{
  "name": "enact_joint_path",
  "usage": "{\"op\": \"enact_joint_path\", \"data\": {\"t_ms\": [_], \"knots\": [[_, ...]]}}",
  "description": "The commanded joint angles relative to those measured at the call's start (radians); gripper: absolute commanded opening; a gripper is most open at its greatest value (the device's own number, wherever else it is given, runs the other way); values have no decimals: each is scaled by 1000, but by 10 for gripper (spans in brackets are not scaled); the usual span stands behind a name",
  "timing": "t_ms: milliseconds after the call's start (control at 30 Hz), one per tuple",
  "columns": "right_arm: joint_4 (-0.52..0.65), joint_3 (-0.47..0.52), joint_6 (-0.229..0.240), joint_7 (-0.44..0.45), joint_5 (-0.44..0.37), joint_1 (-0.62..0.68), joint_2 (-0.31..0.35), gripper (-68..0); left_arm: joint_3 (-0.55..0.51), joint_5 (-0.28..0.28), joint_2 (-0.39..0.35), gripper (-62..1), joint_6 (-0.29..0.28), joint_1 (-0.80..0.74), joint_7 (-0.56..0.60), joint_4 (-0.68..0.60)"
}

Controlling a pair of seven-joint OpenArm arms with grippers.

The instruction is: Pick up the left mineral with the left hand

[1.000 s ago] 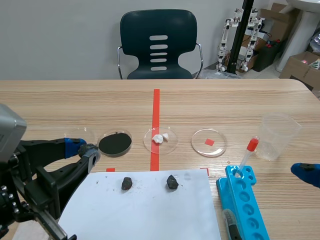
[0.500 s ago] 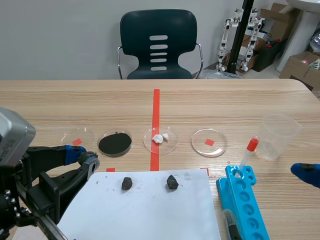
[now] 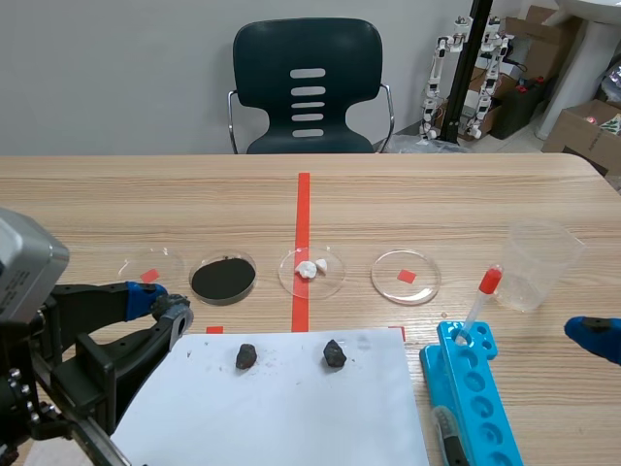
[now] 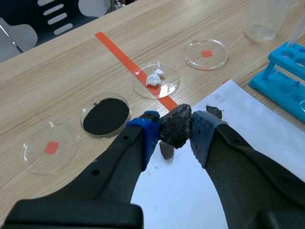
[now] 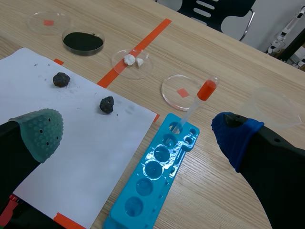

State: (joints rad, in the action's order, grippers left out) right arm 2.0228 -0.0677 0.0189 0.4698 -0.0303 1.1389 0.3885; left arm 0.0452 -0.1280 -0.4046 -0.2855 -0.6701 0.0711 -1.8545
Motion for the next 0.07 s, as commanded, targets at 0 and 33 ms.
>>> {"op": "enact_joint_path", "data": {"t_ms": [0,33], "knots": [[23,1,-3,14,-6,-9,5,4,-3,-9,2,-524,2,3,14,-19],[23,1,-3,14,-6,-9,5,4,-3,-9,2,-524,2,3,14,-19]]}}
